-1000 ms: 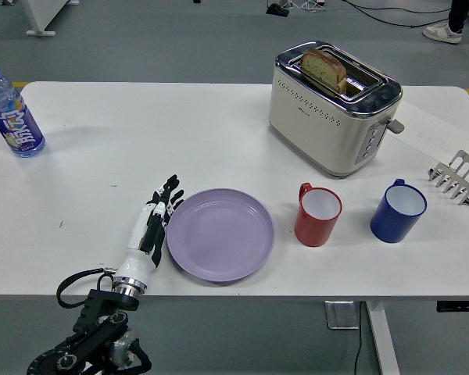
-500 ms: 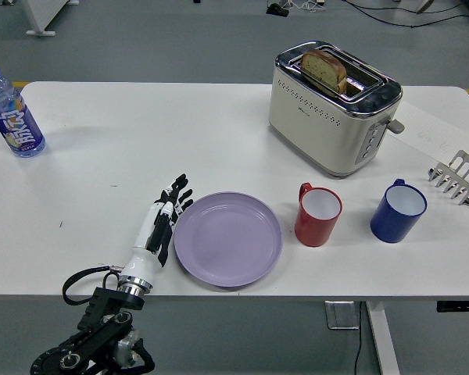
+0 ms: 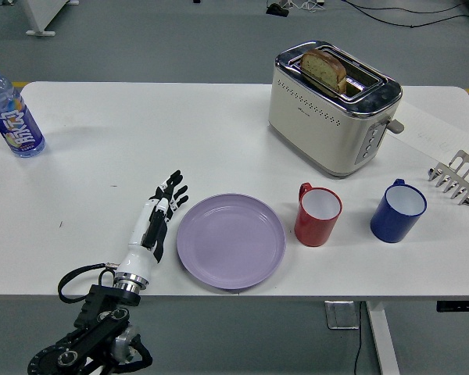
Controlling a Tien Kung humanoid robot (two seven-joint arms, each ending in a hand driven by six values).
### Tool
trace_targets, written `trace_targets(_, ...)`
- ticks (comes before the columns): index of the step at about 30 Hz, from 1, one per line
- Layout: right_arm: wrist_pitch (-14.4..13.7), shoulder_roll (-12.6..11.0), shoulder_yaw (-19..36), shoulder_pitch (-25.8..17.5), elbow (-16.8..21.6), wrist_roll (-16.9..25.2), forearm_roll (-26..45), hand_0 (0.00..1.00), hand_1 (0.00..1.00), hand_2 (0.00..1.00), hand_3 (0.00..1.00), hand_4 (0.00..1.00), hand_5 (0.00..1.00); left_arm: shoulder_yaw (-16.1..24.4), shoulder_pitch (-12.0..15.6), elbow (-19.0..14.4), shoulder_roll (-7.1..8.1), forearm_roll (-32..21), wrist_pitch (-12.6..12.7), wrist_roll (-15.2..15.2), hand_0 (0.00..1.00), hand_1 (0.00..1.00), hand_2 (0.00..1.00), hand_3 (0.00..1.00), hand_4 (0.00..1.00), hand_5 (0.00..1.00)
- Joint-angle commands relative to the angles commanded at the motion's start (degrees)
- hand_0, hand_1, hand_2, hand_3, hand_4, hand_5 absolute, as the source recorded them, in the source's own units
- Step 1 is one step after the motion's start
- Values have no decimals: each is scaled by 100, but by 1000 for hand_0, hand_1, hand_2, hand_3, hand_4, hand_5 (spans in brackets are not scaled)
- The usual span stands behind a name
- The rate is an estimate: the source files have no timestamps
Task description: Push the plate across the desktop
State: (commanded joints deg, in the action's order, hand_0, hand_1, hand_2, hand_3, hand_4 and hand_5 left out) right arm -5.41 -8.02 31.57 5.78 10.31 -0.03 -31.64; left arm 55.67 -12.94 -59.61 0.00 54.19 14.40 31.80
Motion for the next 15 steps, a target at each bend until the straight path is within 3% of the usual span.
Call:
trace_targets(5, -2, 3, 0, -8, 0, -12, 1, 659, 646, 723, 682, 283, 286, 523, -40, -62, 40, 219, 19, -82, 865, 920, 976, 938, 488, 998)
trace_targets(6, -2, 3, 1, -8, 0, -13, 0, 658, 645, 722, 681, 282, 283, 578, -42, -67, 47, 235, 16, -91, 843, 889, 936, 874, 488, 998)
trace_targets(15, -8, 16, 25, -29, 0, -35, -17, 657, 646, 722, 679, 282, 283, 1664, 8, -221, 311, 496, -57, -317, 822, 875, 915, 823, 486, 998)
